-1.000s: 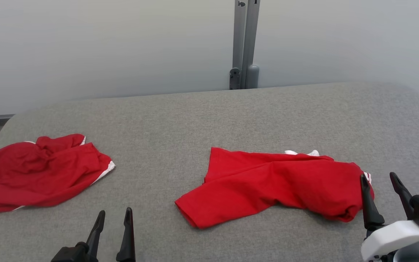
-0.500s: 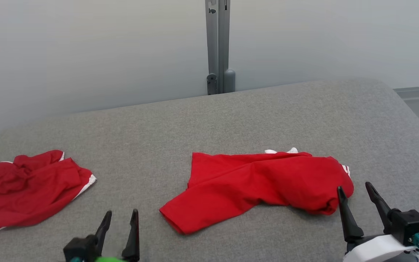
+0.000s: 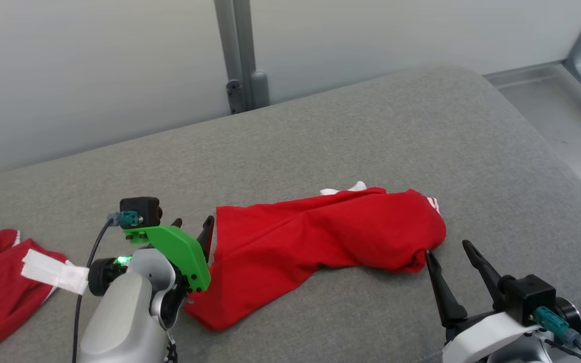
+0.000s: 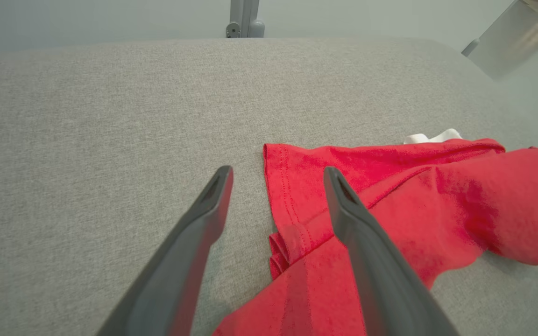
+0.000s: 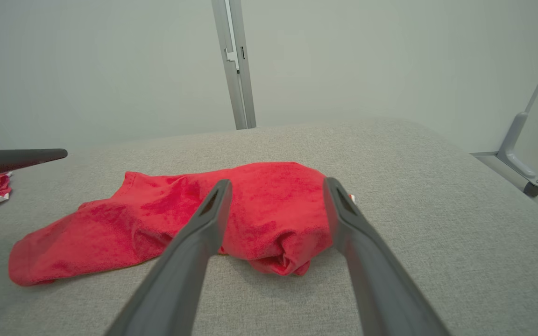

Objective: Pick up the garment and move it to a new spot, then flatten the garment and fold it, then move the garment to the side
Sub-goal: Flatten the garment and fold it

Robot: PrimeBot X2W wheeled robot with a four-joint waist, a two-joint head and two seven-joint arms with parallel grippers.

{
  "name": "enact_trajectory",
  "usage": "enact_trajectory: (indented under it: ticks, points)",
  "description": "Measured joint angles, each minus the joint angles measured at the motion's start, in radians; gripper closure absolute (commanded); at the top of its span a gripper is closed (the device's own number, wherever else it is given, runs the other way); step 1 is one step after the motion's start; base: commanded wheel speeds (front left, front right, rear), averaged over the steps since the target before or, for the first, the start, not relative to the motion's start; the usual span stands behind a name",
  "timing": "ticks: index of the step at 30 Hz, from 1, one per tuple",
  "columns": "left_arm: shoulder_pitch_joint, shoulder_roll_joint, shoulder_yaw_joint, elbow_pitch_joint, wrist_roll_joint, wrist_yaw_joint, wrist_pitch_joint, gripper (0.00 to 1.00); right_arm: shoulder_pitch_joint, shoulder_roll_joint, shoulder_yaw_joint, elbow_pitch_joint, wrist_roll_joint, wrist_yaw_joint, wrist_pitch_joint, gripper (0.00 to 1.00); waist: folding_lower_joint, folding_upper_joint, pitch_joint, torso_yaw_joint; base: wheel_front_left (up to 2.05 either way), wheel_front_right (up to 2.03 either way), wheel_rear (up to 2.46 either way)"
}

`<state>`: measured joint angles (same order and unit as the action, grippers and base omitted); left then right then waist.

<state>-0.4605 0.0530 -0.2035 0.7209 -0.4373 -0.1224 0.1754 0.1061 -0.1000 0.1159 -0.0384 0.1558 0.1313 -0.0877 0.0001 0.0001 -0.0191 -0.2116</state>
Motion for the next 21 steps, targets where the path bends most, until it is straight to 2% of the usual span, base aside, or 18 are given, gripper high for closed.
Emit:
enact_trajectory:
  ticks: [5, 8, 11, 17, 21]
  points:
    - [-0.073, -0.001, -0.008, 0.113, -0.016, 0.01, 0.051, 0.0, -0.015, 0.001, 0.027, -0.02, 0.002, 0.0, 0.007, 0.0, 0.0, 0.0, 0.033, -0.073, 0.0, 0.0, 0.0]
    - [-0.13, 0.018, -0.008, 0.183, 0.001, 0.066, 0.066, 0.0, -0.026, 0.001, 0.032, -0.032, 0.002, 0.0, 0.007, 0.0, 0.0, 0.0, 0.063, -0.126, 0.0, 0.0, 0.0]
    - [-0.158, 0.035, -0.009, 0.235, 0.011, 0.102, 0.082, 0.0, -0.027, 0.0, 0.027, -0.038, 0.002, 0.0, 0.006, 0.0, 0.0, 0.0, 0.087, -0.158, 0.0, 0.0, 0.0]
    - [-0.197, 0.032, -0.022, 0.31, 0.013, 0.115, 0.115, 0.0, -0.027, 0.003, 0.022, -0.044, 0.002, 0.0, -0.004, 0.0, 0.0, 0.0, 0.129, -0.205, 0.0, 0.0, 0.0]
    - [-0.228, 0.04, -0.033, 0.353, 0.03, 0.166, 0.124, 0.0, -0.027, 0.008, 0.023, -0.044, 0.002, 0.0, -0.011, 0.0, 0.0, 0.0, 0.146, -0.222, 0.0, 0.0, 0.0]
